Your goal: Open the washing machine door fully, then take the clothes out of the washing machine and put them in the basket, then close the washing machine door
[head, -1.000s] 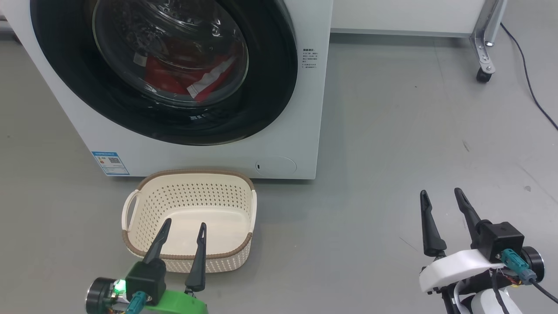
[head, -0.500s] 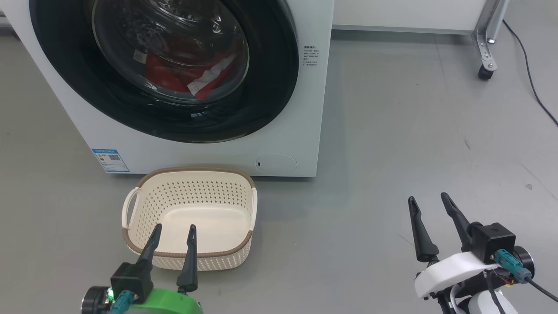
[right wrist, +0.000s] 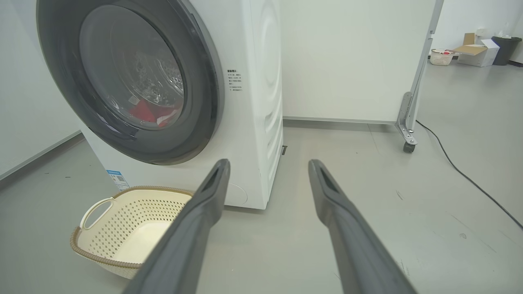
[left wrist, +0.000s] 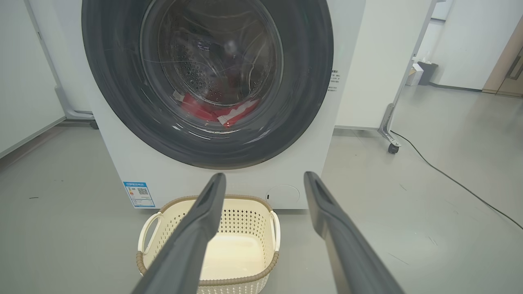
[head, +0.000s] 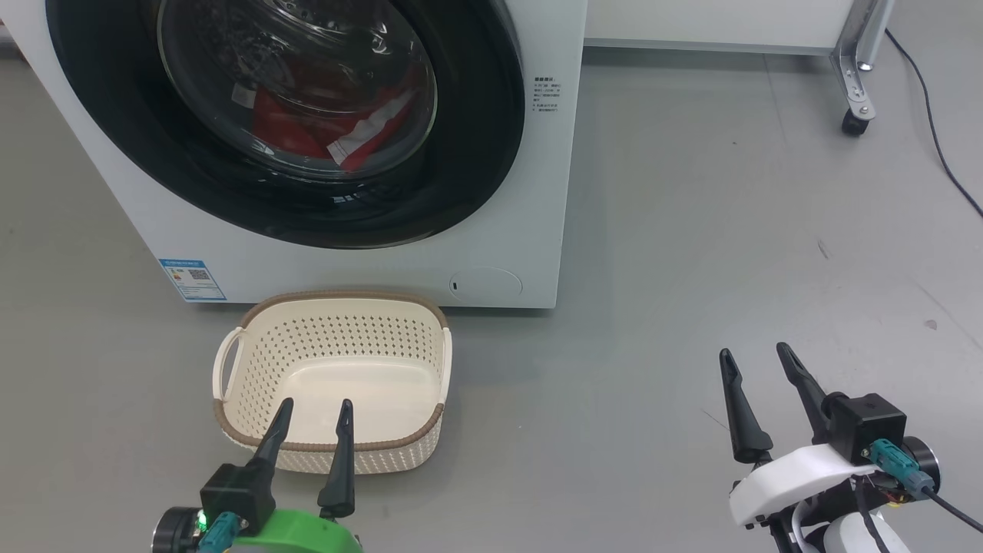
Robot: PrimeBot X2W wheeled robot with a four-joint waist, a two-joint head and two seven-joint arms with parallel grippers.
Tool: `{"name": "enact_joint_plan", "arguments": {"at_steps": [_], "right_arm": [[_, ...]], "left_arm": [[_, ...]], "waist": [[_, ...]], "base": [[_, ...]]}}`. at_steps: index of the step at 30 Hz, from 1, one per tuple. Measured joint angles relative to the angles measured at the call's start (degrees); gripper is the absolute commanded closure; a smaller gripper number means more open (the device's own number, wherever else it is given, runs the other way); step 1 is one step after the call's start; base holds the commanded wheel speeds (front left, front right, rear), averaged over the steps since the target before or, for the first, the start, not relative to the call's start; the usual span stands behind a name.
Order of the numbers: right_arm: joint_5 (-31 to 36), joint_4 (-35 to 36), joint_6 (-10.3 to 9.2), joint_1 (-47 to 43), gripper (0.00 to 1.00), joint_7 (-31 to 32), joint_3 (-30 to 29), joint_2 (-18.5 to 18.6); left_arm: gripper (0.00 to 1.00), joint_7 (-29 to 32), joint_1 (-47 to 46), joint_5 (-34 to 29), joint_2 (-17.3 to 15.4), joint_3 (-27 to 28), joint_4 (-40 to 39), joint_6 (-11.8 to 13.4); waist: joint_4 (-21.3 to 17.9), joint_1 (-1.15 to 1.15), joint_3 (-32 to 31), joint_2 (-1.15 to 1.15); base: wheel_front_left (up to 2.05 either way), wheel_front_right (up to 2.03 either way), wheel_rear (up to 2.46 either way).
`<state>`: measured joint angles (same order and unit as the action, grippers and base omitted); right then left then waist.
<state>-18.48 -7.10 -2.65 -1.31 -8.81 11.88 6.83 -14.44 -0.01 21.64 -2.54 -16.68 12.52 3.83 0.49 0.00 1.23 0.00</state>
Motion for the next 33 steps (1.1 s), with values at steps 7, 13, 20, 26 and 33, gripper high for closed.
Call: {"name": "enact_joint_plan", "arguments": {"at_steps": [7, 13, 20, 26, 33], "right_arm": [[-0.1, -0.3, -0.01, 0.3, 0.00, 0.0, 0.0, 0.0], [-0.1, -0.5, -0.01, 0.7, 0.00, 0.0, -0.1, 0.0], [-1.7, 0.6, 0.07, 1.4, 1.00, -0.6, -1.4, -0.4], [-5.3, 1.5, 0.79, 3.5, 1.00, -0.7, -3.8, -0.7], [-12.7, 2.1, 2.09, 7.4, 1.00, -0.5, -7.7, -1.9]], "left_arm": [[0.00, 0.0, -0.1, 0.0, 0.0, -0.2, 0.1, 0.4], [0.00, 0.0, -0.2, 0.5, 0.0, -0.4, 0.2, 0.5], [0.00, 0.0, -0.4, 0.5, 0.0, -1.0, 0.0, 0.5], [0.00, 0.0, -2.1, 0.5, 0.0, -1.9, -0.6, 0.5], [0.00, 0.0, -4.0, 0.5, 0.0, -3.1, -1.7, 0.5]], "waist": [[0.0, 0.00, 0.1, 0.00], [0.1, 0.00, 0.2, 0.00], [0.3, 0.00, 1.5, 0.00], [0.7, 0.00, 3.6, 0.00], [1.7, 0.00, 6.9, 0.00]], "base": [[0.00, 0.00, 0.00], [0.00, 0.00, 0.00], [0.00, 0.00, 0.00], [0.00, 0.00, 0.00], [0.00, 0.00, 0.00]]}}
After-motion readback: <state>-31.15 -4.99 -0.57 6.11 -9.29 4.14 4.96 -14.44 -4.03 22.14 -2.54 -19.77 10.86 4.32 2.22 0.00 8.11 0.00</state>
